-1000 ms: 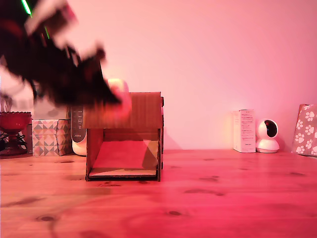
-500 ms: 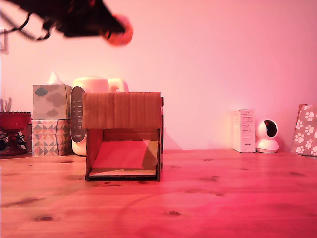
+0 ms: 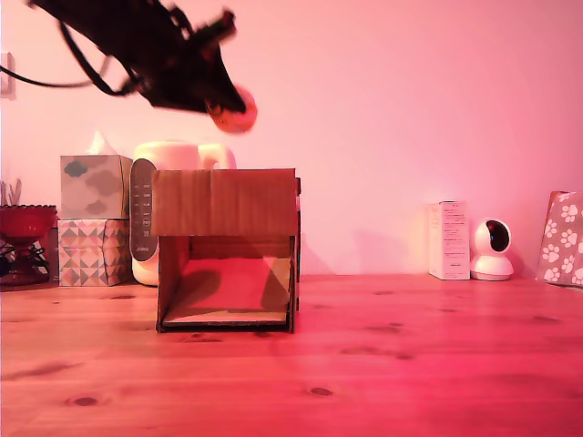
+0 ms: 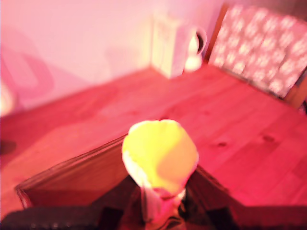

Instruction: Drop the footbag into the cardboard dice tower

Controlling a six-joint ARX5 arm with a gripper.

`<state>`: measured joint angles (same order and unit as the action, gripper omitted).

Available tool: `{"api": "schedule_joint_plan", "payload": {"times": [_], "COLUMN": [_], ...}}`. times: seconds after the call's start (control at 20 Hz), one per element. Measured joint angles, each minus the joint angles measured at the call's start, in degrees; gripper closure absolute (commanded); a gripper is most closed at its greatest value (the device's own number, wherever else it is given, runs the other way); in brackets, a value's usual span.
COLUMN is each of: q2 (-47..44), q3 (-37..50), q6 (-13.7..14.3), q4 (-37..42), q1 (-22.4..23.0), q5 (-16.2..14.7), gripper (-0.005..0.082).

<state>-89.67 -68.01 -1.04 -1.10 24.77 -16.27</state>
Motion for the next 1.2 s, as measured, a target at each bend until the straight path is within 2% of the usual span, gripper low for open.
{"api": "schedule_joint_plan", "payload": {"times": [0.15,0.35,0.4,0.45,0.5,0.55,0.6,0.75,0.8,0.9,0.95,1.1,1.15,1.2], "q2": [-3.8,-5.4,-5.3,-5.3,-5.3,-5.3,-5.3,-5.3,-4.9,-3.3,-2.2,1.9,3.0,3.8], "q3": [-4.1,-4.6,-4.7,-4.7,-4.7,-4.9,-5.2,-7.4,-7.9,-8.0,-8.0,-8.0,-8.0,-8.0], "q6": [0.4,0.6,1.0,1.5,1.5,2.4,2.6,2.8,2.8,2.8,2.8,2.8,2.9,3.2], "q4": [-2.4,-3.1,-2.9,-2.8,-2.8,-2.8,-3.1,-6.1,-7.6,-11.0,-13.0,-20.4,-22.7,-24.5], "q1": [-0.9,-1.2,-1.2,-1.2,-1.2,-1.2,-1.2,-1.2,-1.2,-1.2,-1.2,-1.2,-1.2,-1.2], "q5": [-1.2,-1.3,-1.3,-1.5,-1.6,-2.0,-2.3,-2.7,-2.7,-2.7,-2.8,-4.1,-5.6,-6.6], "gripper": [0.0641,0.0626,0.0548,0.0421,0.0226,0.0072,0.0011,0.001,0.0024,0.0147,0.0256,0.0736,0.0794,0.0782]}}
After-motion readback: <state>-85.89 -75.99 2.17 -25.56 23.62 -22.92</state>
